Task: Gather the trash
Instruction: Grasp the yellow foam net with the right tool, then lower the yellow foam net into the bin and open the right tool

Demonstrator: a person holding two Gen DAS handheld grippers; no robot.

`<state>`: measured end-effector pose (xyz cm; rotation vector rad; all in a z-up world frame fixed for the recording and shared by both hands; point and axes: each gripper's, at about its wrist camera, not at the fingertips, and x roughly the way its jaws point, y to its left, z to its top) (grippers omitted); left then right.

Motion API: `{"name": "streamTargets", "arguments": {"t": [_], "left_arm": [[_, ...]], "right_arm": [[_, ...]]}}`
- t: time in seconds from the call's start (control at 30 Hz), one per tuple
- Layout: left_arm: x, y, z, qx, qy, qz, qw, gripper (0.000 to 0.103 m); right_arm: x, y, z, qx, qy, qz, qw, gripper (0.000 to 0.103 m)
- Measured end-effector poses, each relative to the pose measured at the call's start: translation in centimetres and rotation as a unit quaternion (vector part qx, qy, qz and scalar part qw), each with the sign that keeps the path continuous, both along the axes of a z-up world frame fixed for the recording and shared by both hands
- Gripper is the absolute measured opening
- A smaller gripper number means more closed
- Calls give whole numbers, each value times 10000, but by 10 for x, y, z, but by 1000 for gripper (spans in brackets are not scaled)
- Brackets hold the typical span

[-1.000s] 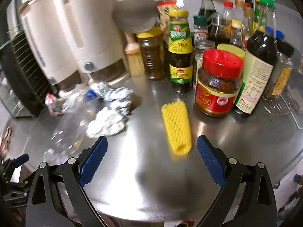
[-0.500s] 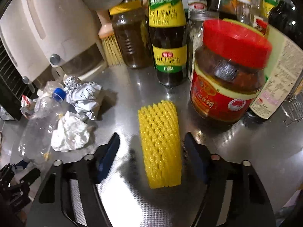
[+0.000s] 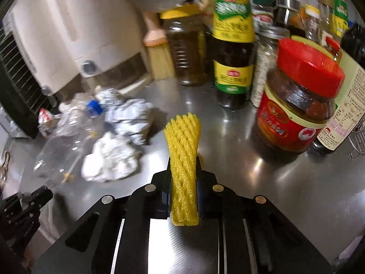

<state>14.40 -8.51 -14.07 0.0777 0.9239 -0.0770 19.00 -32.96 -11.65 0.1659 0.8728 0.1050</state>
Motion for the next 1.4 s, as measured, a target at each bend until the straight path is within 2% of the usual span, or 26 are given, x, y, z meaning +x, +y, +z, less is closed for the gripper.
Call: {"name": "streamTargets", "arguments": {"t": [0.17, 0.33, 0.5, 0.63, 0.77, 0.93, 1.2, 1.4], "left_arm": [[-33, 16, 19, 35, -170, 137, 9998, 12], [-79, 26, 28, 37, -263, 143, 9995, 12], [-126, 28, 22, -16, -263, 26, 9996, 12], [-156, 23, 8, -81, -210, -141, 9996, 12], [-180, 16, -21, -218, -4, -341, 9992, 12], [-188, 7, -72, -411, 337, -516, 9972, 13], [-174, -11, -179, -577, 957, -559, 9922, 13], [-153, -25, -256, -438, 1424, -584, 9871, 13]], "right_arm": [[-31, 18, 18, 25, -104, 194, 9998, 17], [-79, 40, 27, 112, -184, 435, 9988, 17], [-134, 48, 27, 193, -268, 571, 9978, 17], [-172, 49, 14, 178, -287, 554, 9979, 17], [-204, 49, -17, 177, -109, 536, 9983, 17], [-224, 46, -80, 254, 340, 467, 9980, 17], [-215, 48, -204, 484, 1372, 320, 9888, 17], [-193, 50, -268, 480, 1712, 217, 9838, 17]]}}
